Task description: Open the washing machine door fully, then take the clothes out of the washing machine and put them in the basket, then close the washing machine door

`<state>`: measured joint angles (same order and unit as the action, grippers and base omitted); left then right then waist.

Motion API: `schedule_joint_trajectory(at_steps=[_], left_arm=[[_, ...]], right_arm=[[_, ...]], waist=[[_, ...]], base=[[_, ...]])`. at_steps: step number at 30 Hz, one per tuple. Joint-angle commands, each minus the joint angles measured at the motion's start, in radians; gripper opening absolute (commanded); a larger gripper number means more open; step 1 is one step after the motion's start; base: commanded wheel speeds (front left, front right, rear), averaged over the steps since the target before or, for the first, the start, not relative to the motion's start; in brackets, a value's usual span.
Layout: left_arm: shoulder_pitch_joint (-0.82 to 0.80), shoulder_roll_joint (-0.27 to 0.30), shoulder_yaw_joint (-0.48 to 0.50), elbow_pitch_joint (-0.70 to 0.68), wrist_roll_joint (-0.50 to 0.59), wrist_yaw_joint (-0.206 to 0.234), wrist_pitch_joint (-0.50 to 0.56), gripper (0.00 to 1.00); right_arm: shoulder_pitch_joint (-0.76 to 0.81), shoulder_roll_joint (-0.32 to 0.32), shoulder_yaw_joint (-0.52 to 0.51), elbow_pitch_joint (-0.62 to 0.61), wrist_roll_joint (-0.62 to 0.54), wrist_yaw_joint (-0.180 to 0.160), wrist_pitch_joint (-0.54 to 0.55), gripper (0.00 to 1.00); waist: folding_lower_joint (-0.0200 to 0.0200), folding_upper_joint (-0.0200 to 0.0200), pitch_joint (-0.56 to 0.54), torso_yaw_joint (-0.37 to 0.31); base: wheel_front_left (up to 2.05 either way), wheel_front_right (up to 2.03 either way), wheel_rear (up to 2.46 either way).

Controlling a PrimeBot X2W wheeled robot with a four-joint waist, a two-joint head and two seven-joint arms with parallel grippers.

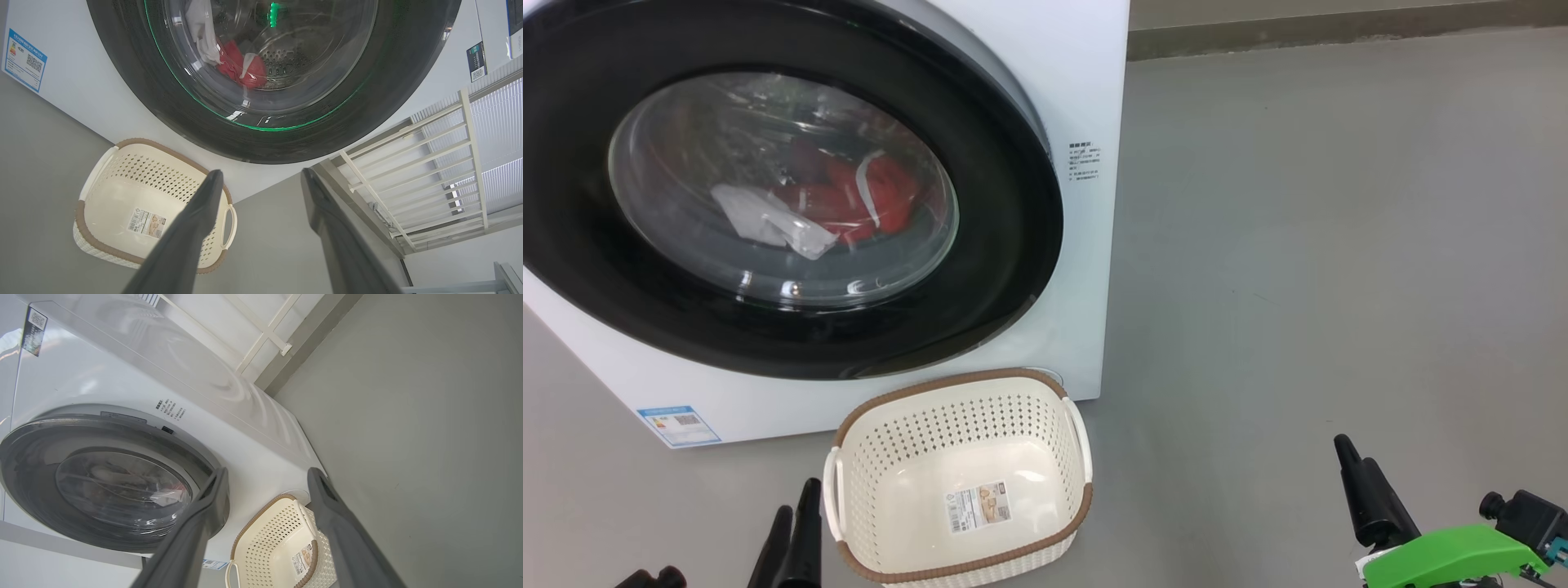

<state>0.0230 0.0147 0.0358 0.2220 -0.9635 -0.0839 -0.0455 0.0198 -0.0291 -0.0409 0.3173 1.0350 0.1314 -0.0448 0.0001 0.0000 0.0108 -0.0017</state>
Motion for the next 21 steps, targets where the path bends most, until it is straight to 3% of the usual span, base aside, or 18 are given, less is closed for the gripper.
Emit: schedule_joint_trajectory(at_steps=[1, 21], left_arm=[[-0.011, 0.014, 0.014, -0.035, 0.023, 0.007, -0.009, 1.00], [0.004, 0.021, -0.005, -0.076, 0.281, 0.034, -0.071, 1.00]], right_arm=[[-0.011, -0.015, 0.018, -0.031, -0.023, 0.000, -0.012, 1.00], [-0.003, -0.029, 0.069, -0.024, -0.214, 0.000, -0.074, 1.00]], waist=[[-0.0001, 0.0000, 0.000, 0.000], [-0.0001, 0.0000, 0.001, 0.000]], base=[[0.00, 0.00, 0.00], [0.00, 0.00, 0.00]])
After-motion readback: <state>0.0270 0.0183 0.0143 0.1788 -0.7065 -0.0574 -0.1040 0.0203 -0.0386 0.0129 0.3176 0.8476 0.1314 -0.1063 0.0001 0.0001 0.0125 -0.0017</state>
